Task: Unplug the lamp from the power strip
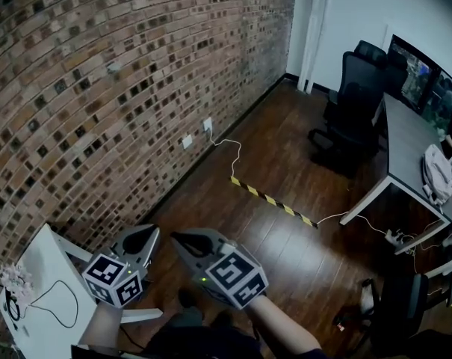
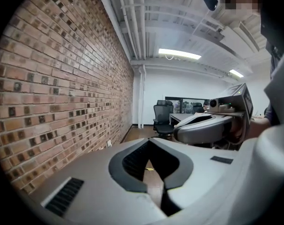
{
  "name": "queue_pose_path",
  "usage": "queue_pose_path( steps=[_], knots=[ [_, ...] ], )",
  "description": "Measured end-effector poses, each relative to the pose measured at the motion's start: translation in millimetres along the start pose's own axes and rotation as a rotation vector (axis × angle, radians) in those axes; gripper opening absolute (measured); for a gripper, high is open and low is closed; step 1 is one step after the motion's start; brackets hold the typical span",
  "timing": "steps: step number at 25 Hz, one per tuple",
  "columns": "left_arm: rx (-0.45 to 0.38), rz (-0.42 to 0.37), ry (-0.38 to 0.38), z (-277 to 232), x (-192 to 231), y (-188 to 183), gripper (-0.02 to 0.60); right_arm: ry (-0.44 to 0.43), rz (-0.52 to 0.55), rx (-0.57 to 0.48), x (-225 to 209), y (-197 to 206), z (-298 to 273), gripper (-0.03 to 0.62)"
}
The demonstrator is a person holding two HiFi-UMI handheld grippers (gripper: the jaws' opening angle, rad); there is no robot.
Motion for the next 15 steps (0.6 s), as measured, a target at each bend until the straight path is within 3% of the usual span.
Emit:
queue_pose_path(
  steps=[7, 15],
  knots=[
    [-0.013, 0.052, -0.069, -14, 47, 3, -0.003, -0.038, 0.032, 0.035, -25, -12, -38, -0.006],
    [-0.031, 0.114, -0.127, -24, 132, 3, -0.003, -0.131, 0.055, 0.068, -44, -31, -135, -0.006]
  ],
)
Point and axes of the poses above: the fingertips, and each gripper's own axes: z backward along the fingers, x to its left, y out of its underside, the point moved 4 cm from there along z, backward along the fingers, and after that the axes turned 9 degrees about -y, right-handed, at the moved point
